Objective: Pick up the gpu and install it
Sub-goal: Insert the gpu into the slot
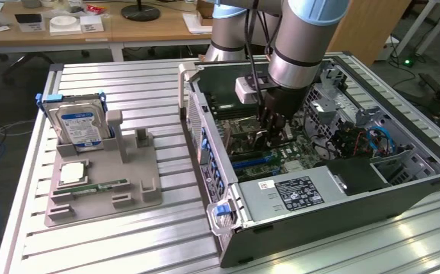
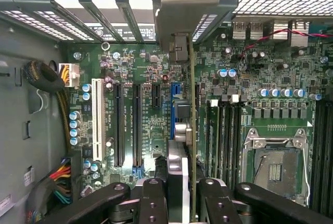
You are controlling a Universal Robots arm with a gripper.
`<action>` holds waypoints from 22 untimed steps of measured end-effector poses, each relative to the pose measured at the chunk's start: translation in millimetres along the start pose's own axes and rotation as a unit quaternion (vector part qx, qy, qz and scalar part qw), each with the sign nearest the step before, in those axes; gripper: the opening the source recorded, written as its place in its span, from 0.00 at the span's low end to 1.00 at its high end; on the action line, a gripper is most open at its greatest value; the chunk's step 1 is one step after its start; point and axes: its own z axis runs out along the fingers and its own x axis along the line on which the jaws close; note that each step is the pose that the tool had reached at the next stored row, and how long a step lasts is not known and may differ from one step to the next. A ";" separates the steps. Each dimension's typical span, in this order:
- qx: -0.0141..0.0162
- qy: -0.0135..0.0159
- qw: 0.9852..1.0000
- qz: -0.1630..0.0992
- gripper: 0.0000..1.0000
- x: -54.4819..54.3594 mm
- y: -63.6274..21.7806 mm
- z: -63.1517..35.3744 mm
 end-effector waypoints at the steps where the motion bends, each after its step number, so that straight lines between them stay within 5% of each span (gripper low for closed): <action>1: 0.000 0.000 1.000 0.000 0.28 0.0 0.4 0.2; 22: 0.000 0.000 1.000 0.000 0.28 0.8 9.3 24.3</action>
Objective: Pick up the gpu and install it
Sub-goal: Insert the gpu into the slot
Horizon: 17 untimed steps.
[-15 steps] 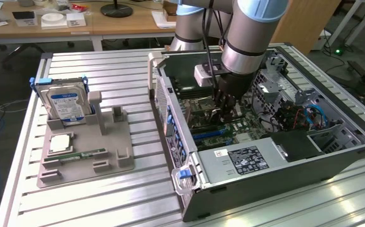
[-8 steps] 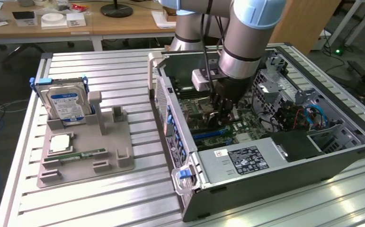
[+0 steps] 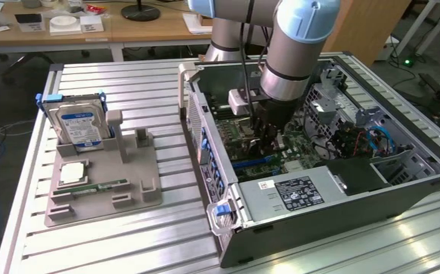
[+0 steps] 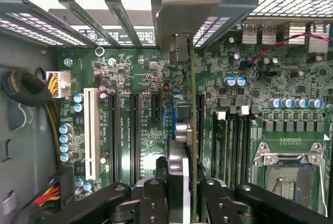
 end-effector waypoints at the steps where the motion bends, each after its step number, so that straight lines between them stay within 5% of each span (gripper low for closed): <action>1: 0.000 0.000 1.000 0.000 0.28 0.0 0.1 1.1; 17: 0.000 0.000 1.000 0.000 0.28 0.4 5.7 8.1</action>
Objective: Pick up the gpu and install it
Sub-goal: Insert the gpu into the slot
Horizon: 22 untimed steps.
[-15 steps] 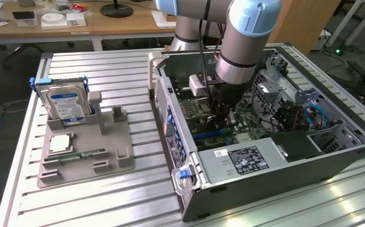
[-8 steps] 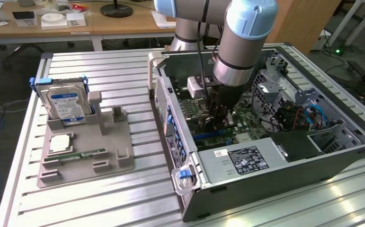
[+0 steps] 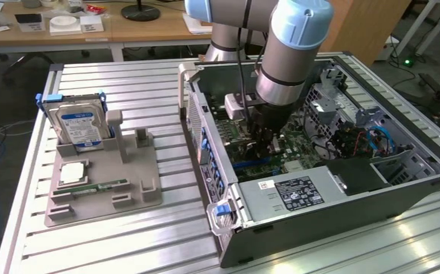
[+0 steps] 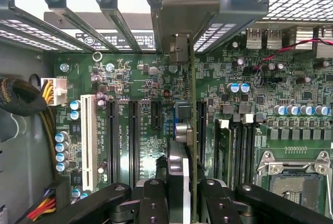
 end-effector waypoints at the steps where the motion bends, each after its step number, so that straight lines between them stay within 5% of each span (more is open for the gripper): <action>1: 0.000 0.000 1.000 0.000 0.28 0.0 0.1 0.1; 22: 0.000 0.000 1.000 0.003 0.28 1.6 0.1 3.0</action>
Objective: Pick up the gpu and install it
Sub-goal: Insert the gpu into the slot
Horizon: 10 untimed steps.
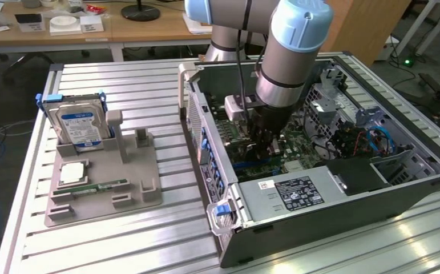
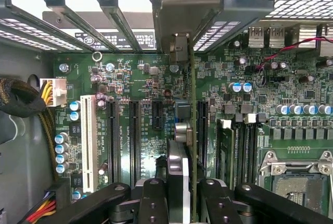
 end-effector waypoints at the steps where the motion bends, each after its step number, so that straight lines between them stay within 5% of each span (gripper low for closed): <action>1: 0.000 0.000 1.000 0.000 0.28 0.0 0.0 0.4; 10: 0.000 0.000 1.000 0.000 0.28 0.0 0.6 1.6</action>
